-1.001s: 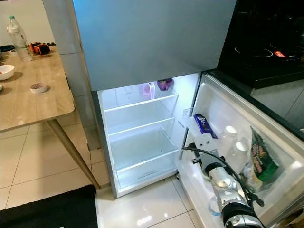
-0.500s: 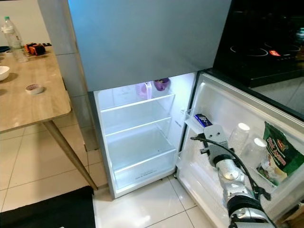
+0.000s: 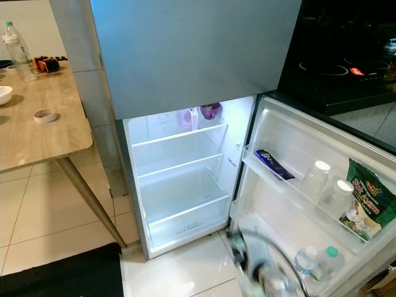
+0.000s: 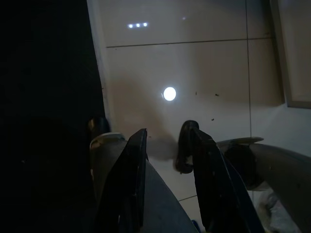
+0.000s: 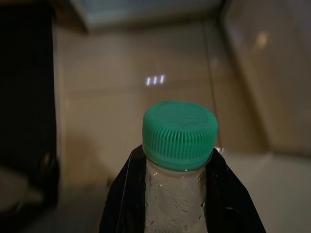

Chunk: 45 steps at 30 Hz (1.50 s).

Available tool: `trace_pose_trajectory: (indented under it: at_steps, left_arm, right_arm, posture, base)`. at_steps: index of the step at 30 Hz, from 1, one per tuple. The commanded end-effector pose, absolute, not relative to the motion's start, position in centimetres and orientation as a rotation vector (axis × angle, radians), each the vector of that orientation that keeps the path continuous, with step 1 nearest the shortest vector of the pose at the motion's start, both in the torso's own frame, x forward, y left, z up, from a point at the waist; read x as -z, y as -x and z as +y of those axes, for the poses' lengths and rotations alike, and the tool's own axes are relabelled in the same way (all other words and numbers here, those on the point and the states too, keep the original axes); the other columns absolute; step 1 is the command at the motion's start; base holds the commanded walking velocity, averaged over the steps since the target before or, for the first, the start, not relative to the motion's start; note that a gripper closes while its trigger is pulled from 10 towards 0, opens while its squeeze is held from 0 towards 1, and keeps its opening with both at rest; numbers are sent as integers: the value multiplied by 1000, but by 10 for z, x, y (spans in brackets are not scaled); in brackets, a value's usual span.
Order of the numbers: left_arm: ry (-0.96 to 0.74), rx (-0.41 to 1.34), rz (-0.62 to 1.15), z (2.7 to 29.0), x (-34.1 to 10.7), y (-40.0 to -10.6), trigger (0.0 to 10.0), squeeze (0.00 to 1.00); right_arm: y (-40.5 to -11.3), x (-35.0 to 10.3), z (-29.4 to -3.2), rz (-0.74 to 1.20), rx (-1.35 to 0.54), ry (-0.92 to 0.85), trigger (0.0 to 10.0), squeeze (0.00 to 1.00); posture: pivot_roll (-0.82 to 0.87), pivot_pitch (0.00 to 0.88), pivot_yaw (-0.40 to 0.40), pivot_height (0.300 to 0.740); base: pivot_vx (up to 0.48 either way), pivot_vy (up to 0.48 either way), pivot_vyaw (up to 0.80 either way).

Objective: Restocking fridge

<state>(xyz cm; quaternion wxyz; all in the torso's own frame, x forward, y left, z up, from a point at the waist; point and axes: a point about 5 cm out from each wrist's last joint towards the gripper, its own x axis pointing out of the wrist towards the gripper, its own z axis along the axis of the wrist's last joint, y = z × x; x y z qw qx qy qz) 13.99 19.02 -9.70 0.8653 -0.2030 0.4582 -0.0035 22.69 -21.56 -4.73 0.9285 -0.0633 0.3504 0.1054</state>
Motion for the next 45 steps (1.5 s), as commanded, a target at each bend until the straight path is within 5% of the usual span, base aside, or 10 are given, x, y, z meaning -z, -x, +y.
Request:
trace_pose_trajectory:
  at_steps: [1,11,24,38,45]
  left_arm:
    - [399,18,968,189,98,-138,10000,0]
    - [347,0,966,196,97,-138,10000,0]
    - [319,-12,951,197,96,-142,10000,0]
    - [335,-18,946,197,95,-144,10000,0]
    - [339,-33,953,195,97,-141,10000,0]
  right_arm:
    - [-222,51,-218,754,-213,128,10000,0]
    - [-151,83,-242,986,-85,59,10000,0]
    - [-162,78,-243,945,-71,79,10000,0]
    - [-164,77,-244,935,-56,78,10000,0]
    - [-163,78,-247,947,-30,85,10000,0]
  posture:
    - [-104,3,-1,734]
    - [-103,0,6,734]
    - [-101,0,10,734]
    - [-99,0,5,734]
    - [-105,0,-3,734]
  base:
    - [0,0,0]
    - [0,0,0]
    - [0,0,0]
    - [0,0,793]
    - [0,0,0]
